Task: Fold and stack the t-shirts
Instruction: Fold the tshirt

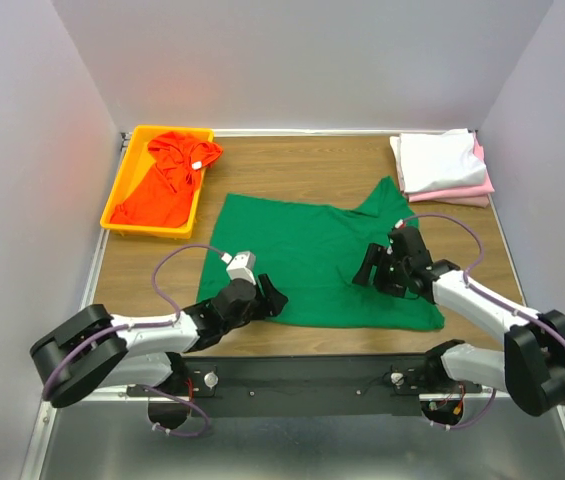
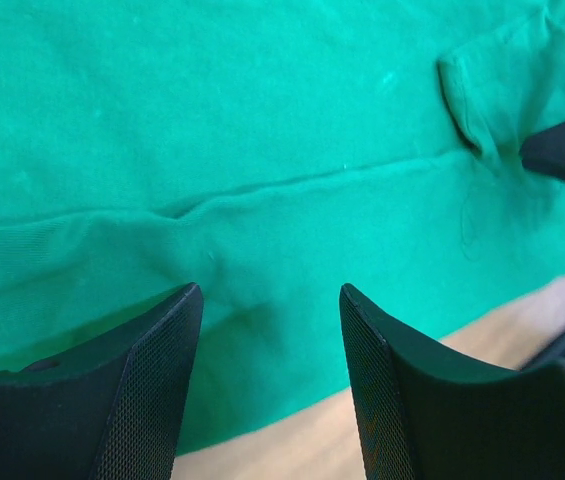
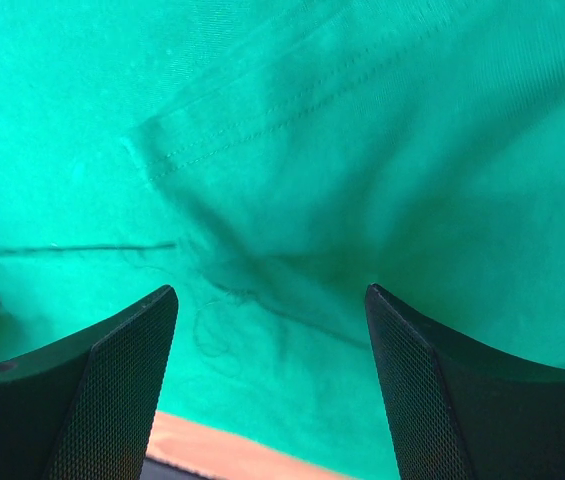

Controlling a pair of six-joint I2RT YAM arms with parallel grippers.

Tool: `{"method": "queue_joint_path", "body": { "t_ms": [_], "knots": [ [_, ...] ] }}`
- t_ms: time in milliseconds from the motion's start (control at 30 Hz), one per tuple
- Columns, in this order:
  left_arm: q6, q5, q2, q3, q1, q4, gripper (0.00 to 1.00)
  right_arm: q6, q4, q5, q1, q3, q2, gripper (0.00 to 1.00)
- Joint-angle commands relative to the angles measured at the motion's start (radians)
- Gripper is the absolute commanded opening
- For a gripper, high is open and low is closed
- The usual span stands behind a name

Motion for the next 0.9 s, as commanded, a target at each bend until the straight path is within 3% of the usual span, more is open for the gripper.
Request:
{"method": "queue_joint_path", "body": {
  "t_ms": [0,233,267,400,567,867],
  "knots": [
    [-0.121,-0.06,-0.079,-0.024,-0.08,-0.198,0.66,0.028,-0.117,0.033,0.01,-0.005,-0.074,0.82],
    [-0.106,-0.132,-0.22,0.035,-0.111,-0.287,0.66,-0.023,-0.148,0.029,0.014,0.09,-0.073,0.82],
    [-0.08,-0.143,-0.222,0.042,-0.111,-0.282,0.7,-0.029,-0.148,0.029,0.016,0.105,-0.065,0.82],
    [0.011,-0.175,-0.154,0.101,-0.095,-0.25,0.77,-0.047,-0.137,0.047,0.045,0.176,-0.015,0.82],
    [0.11,-0.129,0.007,0.163,0.006,-0.17,0.79,-0.047,-0.081,0.053,0.091,0.236,0.063,0.83],
    [0.074,-0.094,0.108,0.089,0.027,-0.077,0.79,-0.035,0.091,0.048,0.164,0.178,0.196,0.83]
  ]
}}
